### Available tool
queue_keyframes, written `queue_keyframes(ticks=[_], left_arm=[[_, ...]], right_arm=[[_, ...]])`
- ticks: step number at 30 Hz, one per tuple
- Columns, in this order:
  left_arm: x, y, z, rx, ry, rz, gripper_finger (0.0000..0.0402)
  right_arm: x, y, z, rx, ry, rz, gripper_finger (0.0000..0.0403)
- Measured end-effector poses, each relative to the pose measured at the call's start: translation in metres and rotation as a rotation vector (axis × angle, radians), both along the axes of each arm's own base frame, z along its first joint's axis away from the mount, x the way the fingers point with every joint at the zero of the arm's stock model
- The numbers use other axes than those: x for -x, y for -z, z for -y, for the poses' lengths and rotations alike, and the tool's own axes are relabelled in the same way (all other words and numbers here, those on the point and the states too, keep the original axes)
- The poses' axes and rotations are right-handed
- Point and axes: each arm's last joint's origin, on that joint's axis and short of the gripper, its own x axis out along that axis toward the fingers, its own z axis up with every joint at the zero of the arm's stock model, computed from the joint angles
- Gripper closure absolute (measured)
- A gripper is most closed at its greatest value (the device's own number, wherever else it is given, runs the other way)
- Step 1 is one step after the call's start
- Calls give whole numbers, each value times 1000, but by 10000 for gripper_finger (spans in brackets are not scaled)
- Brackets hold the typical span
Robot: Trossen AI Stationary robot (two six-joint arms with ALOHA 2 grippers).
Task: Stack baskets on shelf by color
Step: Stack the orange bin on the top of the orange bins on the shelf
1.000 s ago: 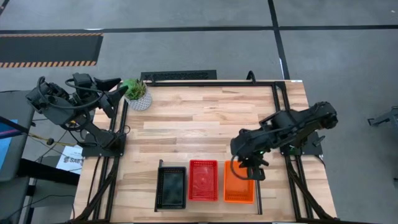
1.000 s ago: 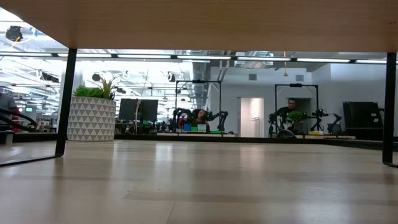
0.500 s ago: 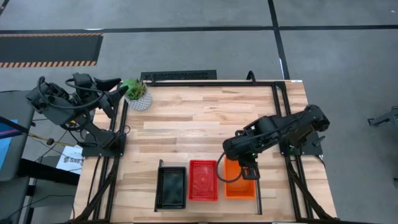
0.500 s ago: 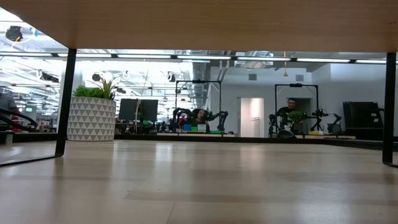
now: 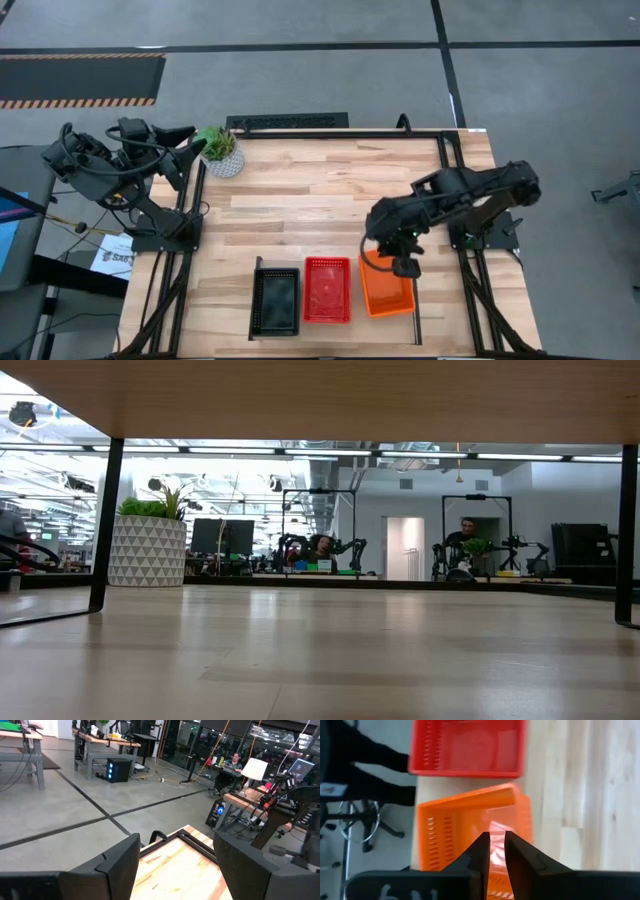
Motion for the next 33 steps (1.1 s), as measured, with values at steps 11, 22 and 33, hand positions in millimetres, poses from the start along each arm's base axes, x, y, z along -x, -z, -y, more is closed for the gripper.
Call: queue_keyframes(ticks=[11,22,33], left_arm=[[0,0,0,5,3,2,160],[0,0,0,11,10,1,160],[-2,1,2,8,14,-5,160]], right_arm=[[-19,26,6,72,-8,-148,324],[-28,31,7,72,8,-135,324],[-18,21,10,3,128,-153,324]])
